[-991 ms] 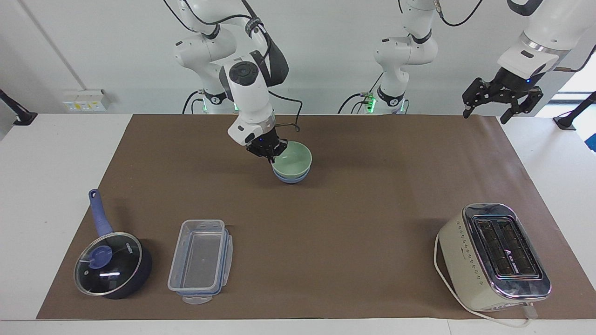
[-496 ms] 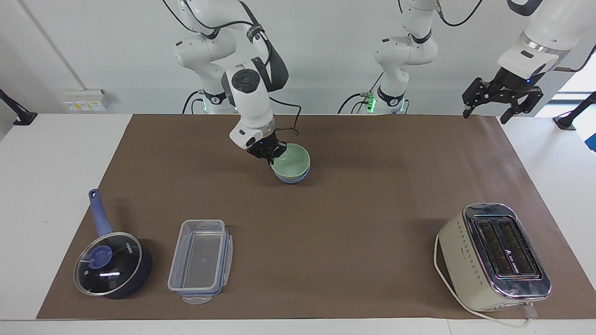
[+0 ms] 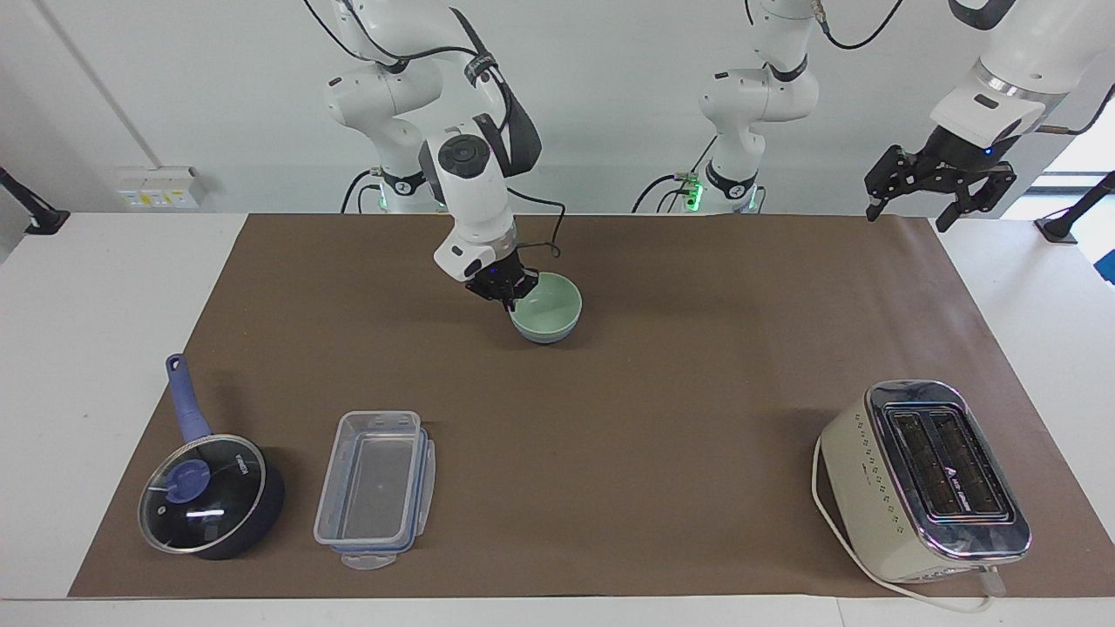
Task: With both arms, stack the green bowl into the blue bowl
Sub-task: 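Carry the green bowl over the blue bowl with the right gripper, then lower the green bowl into the blue bowl and open the right gripper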
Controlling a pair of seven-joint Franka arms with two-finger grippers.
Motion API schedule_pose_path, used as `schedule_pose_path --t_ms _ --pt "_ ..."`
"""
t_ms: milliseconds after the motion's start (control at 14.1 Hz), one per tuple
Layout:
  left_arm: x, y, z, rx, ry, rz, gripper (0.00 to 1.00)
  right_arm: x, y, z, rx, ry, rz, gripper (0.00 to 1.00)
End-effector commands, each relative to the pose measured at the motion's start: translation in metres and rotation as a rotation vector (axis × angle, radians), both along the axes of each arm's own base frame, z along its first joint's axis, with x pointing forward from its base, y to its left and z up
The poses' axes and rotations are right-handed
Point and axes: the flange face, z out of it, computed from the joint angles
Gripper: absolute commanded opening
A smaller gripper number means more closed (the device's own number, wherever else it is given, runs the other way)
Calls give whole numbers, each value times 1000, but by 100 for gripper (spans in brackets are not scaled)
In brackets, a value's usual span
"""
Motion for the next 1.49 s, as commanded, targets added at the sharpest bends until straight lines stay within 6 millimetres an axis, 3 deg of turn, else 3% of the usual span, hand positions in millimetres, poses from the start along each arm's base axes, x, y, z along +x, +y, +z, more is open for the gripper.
schedule_pose_path --t_ms 0,1416 --pt "-7 2 2 -5 9 11 100 -11 0 0 12 -4 -15 0" --pt "-7 2 2 -5 9 11 100 -19 -1 -11 6 8 -4 0"
